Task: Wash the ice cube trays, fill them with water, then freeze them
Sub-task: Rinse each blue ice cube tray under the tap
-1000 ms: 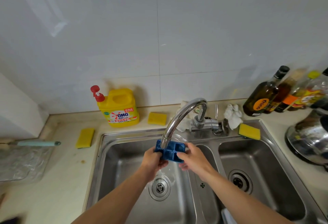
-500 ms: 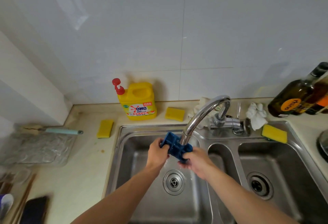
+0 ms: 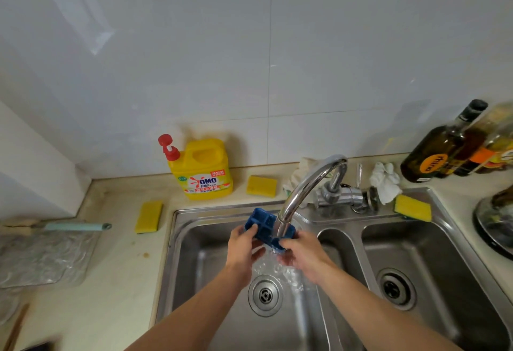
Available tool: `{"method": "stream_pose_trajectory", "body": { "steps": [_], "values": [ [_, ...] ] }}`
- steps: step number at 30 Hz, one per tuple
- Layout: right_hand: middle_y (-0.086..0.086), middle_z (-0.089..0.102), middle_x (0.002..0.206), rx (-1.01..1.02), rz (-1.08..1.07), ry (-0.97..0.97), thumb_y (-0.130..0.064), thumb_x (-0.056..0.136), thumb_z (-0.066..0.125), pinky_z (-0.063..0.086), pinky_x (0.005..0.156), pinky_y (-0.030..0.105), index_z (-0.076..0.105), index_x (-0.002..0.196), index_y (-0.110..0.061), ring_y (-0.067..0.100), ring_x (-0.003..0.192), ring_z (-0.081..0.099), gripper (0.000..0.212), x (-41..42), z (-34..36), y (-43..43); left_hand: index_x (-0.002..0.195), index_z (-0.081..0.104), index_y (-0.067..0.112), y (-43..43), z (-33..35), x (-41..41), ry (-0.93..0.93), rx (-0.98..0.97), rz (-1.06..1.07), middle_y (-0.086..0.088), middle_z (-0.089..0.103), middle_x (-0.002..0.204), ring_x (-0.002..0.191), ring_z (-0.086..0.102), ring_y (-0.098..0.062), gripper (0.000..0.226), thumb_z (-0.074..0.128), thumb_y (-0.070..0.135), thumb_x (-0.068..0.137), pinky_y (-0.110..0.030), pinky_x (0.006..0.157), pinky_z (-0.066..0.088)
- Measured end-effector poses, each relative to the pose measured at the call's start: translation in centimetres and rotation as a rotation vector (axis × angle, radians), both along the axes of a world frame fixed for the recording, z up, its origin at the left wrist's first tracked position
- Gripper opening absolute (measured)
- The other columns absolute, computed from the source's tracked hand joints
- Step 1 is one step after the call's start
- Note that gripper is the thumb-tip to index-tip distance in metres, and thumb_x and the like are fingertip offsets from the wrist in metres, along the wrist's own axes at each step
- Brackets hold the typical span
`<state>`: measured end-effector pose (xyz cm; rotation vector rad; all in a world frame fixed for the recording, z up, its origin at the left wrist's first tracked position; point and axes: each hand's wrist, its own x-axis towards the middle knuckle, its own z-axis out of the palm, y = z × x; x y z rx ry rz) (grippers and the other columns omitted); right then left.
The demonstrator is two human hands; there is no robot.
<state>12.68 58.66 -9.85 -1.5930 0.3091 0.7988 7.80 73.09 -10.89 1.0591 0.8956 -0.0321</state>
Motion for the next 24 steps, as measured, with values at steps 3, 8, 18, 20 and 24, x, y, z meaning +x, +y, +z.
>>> {"method": "stream_pose_trajectory", "body": {
  "steps": [3,8,18,20,24],
  "values": [
    [0.013,0.078,0.08,-0.011,0.052,-0.025,0.0,0.092,0.067,0.062,0.066,0.036,0.059,0.11,-0.014,0.029,0.068,0.075,0.024,-0.6,-0.2,0.6,0.11,0.058,0.015,-1.1,-0.3,-0.5,-0.004,0.019,0.012,-0.01,0.072,0.098,0.091,0.069,-0.024,0.02,0.056,0.004,0.093,-0.037,0.071,0.055],
    [0.014,0.078,0.087,-0.002,0.129,0.034,-0.013,0.092,0.072,0.061,0.062,0.036,0.063,0.11,-0.014,0.031,0.068,0.074,0.02,-1.4,-0.5,0.2,0.102,0.061,0.016,-0.8,0.3,-0.3,0.04,0.126,-0.021,-0.008,0.074,0.088,0.083,0.07,-0.025,0.03,0.045,-0.006,0.09,-0.033,0.062,0.058],
    [0.011,0.071,0.064,-0.283,0.257,-0.133,0.0,0.092,0.047,0.049,0.043,0.026,0.064,0.091,-0.005,0.02,0.049,0.068,0.017,-1.0,0.8,0.6,0.116,0.052,0.012,-1.8,1.0,0.2,0.098,0.239,-0.123,-0.014,0.065,0.109,0.1,0.065,-0.027,0.025,0.047,0.003,0.092,-0.045,0.09,0.056],
    [0.01,0.068,0.057,-0.314,0.236,-0.167,0.001,0.091,0.046,0.047,0.043,0.027,0.063,0.088,-0.003,0.02,0.047,0.064,0.018,-0.8,0.8,0.4,0.113,0.053,0.014,-2.0,1.2,0.2,0.086,0.211,-0.144,-0.014,0.067,0.107,0.097,0.067,-0.027,0.024,0.047,0.003,0.092,-0.044,0.085,0.059],
    [0.009,0.066,0.059,-0.381,0.211,-0.242,-0.003,0.09,0.05,0.041,0.043,0.023,0.062,0.086,-0.005,0.012,0.042,0.056,0.012,-1.0,0.9,0.1,0.105,0.062,0.019,-2.3,1.8,-0.2,0.083,0.109,-0.219,-0.011,0.076,0.083,0.073,0.071,-0.025,0.028,0.044,0.004,0.089,-0.037,0.063,0.058]
  ]
}}
